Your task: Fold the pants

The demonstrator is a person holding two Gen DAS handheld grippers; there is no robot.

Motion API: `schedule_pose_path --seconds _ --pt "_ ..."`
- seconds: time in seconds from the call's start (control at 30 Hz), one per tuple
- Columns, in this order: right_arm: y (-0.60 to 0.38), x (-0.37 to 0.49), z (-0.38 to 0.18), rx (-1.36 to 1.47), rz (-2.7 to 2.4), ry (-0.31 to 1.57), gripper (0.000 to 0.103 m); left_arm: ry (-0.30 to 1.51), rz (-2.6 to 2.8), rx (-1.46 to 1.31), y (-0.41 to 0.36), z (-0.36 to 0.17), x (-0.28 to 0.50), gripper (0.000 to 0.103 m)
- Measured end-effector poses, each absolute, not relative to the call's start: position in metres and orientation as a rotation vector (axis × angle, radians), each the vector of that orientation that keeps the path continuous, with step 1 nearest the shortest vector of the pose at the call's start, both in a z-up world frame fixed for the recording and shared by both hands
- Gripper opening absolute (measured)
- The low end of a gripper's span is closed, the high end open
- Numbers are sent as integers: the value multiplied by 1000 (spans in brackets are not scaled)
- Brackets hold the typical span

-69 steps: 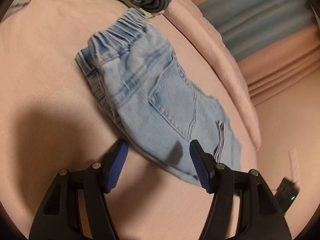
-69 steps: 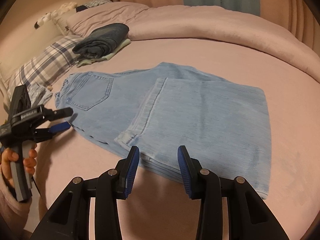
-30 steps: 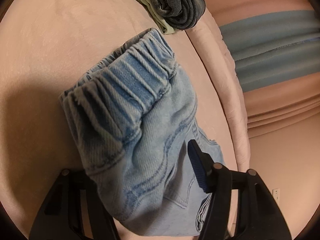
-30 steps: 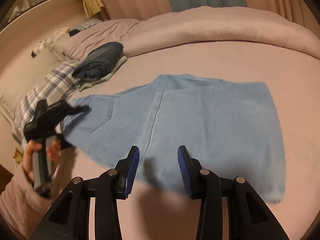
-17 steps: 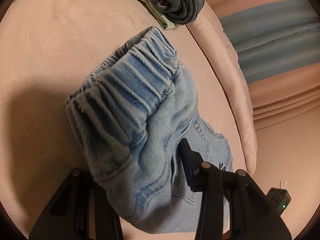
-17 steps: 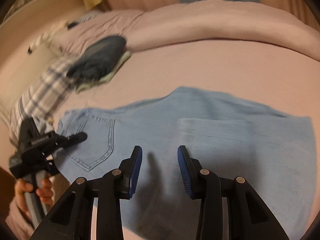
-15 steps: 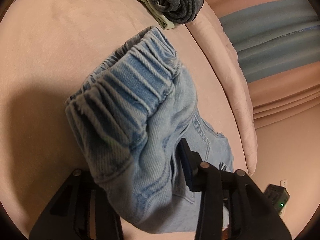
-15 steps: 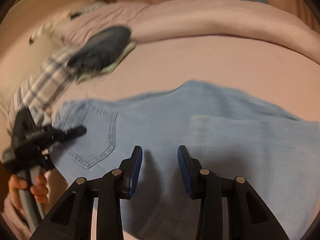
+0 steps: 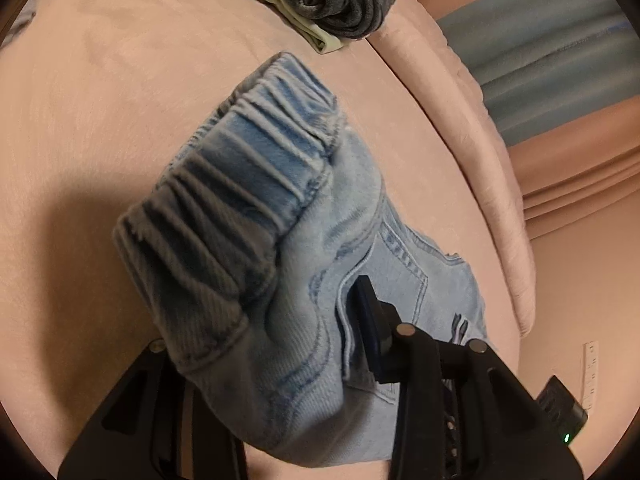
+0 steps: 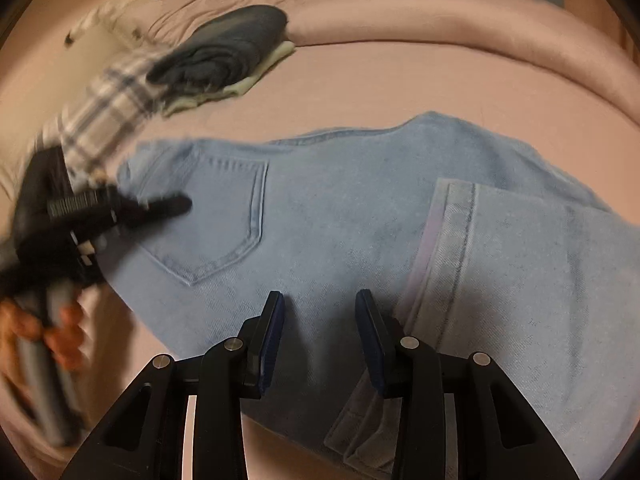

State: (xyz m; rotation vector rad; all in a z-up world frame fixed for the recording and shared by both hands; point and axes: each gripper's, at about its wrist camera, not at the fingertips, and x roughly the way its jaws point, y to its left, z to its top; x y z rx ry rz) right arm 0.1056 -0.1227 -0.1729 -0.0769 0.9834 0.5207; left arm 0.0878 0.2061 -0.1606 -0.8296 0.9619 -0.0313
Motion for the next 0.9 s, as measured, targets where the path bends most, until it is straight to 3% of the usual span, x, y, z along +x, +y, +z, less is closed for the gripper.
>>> schedule_pose_path --seconds 0.17,0.33,0.5,0.8,0.9 --pt "-132 110 -163 -2 538 1008 40 962 -44 -766 201 -150 90 30" --pt "-160 99 -132 114 522 867 40 918 -38 -709 192 -135 87 28" --pt "-179 121 -170 165 457 996 40 871 -51 -644 179 -117 85 25" --pt "-211 125 -169 405 536 989 41 781 -145 -371 121 -73 86 22" --pt "-230 127 -171 561 569 969 52 769 -190 -299 101 -68 87 21"
